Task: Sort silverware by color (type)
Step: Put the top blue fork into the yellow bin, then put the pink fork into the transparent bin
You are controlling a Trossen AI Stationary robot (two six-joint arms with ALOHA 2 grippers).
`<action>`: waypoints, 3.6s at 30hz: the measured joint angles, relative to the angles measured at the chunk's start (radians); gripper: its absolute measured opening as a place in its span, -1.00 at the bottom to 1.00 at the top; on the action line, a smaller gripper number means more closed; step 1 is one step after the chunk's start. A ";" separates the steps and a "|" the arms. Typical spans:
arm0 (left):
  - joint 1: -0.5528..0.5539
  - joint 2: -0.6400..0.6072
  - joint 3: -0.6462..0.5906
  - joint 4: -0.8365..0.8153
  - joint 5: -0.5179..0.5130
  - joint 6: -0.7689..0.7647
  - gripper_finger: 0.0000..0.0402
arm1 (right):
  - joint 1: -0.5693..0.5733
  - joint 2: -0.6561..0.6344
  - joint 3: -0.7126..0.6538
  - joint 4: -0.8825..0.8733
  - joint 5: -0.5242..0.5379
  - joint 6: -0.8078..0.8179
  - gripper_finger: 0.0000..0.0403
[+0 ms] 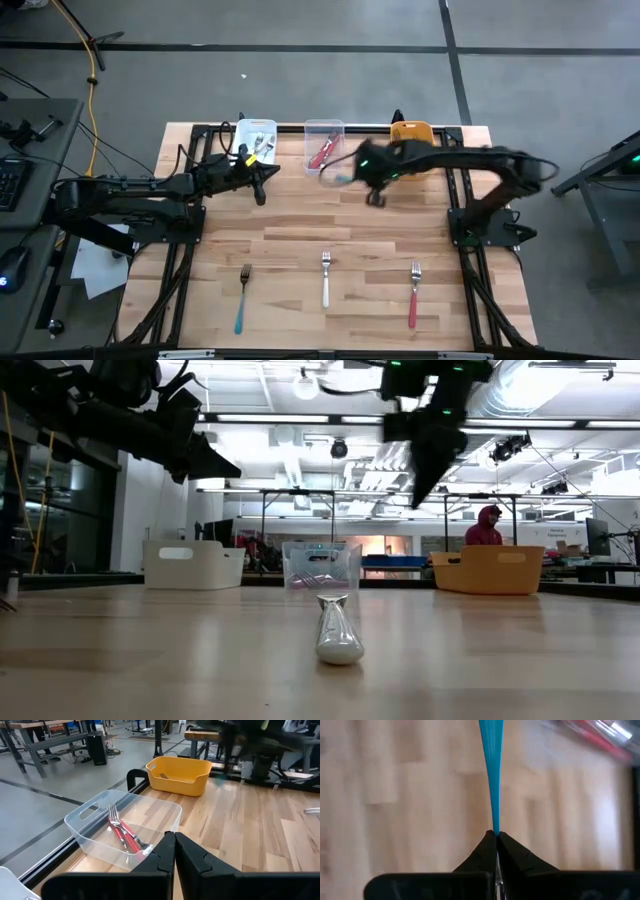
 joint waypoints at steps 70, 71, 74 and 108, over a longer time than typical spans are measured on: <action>0.000 0.000 0.000 -0.004 0.000 -0.001 -0.98 | 0.365 -0.479 -0.631 0.295 0.321 0.828 -1.00; 0.000 0.000 0.000 -0.004 0.000 -0.001 -0.98 | 0.416 -0.475 -0.625 0.253 0.323 0.896 -1.00; 0.000 0.000 0.000 -0.004 0.001 -0.005 -0.98 | 0.560 -0.457 -0.594 0.152 0.327 1.089 -1.00; -0.001 0.000 0.000 -0.050 0.004 -0.001 -0.98 | 1.107 0.148 -0.196 -0.105 0.021 2.216 -0.38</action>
